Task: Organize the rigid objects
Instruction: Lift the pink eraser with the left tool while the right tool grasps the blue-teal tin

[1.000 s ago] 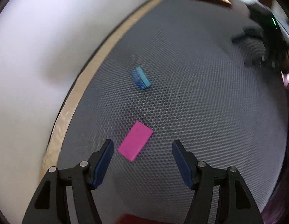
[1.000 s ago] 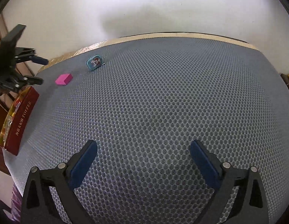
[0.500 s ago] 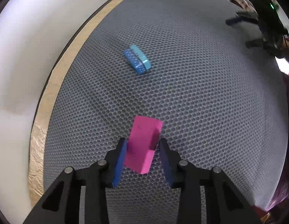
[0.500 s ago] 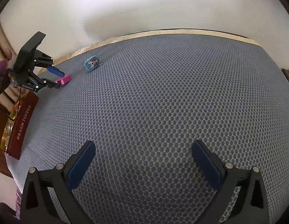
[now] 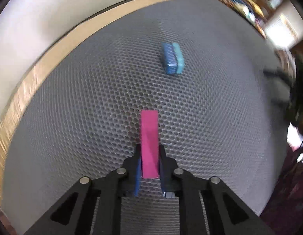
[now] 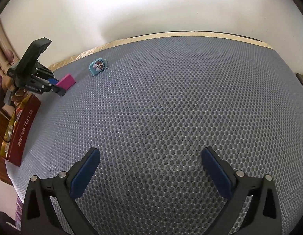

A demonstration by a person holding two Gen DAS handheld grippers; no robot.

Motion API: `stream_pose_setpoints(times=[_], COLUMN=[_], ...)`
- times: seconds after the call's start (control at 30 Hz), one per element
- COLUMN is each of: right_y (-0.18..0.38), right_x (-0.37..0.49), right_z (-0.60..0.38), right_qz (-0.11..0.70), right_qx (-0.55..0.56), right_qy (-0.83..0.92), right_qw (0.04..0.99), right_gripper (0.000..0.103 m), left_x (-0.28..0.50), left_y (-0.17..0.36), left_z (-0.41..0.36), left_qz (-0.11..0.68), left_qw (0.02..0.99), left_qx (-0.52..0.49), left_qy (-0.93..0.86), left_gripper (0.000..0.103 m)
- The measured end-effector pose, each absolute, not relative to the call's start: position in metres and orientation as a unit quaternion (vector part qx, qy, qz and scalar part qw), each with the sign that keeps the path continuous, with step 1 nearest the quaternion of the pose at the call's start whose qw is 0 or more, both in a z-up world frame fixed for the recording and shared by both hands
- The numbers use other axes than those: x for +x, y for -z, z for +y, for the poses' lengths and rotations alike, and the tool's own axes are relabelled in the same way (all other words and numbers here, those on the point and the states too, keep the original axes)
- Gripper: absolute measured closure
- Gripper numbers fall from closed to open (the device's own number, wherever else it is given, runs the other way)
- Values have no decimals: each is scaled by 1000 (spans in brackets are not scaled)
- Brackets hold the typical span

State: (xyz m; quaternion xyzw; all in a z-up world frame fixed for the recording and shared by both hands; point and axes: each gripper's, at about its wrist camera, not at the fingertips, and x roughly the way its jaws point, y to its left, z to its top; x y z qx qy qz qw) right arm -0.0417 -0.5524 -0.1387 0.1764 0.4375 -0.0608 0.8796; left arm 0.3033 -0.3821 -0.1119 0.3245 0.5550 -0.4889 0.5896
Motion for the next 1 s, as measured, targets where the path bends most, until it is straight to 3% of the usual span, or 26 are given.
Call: stream_pose_setpoints(times=[0.2,0.37,0.73,1.0], right_y=[137,121,88,105], right_x=[-42,-20,104,152], right_z=[-555,-567,-490,-477], right_qz=[442,425,413,412], right_qx=[182,232,15,-1], right_qy=[55,5,-106,-111], right_qw=[877,875,905,904], right_gripper=[0,0,0,0], left_x=[283,245,158,133], left_y=[86,58,38,28], left_z=[-362,-305,-237,-177], left_qz=[545,559,532,527], left_qw=[676,716,745,769], left_qx=[255,100,-22,-49], left_qy=[426,405,402,358], left_gripper=[88,88,88,88])
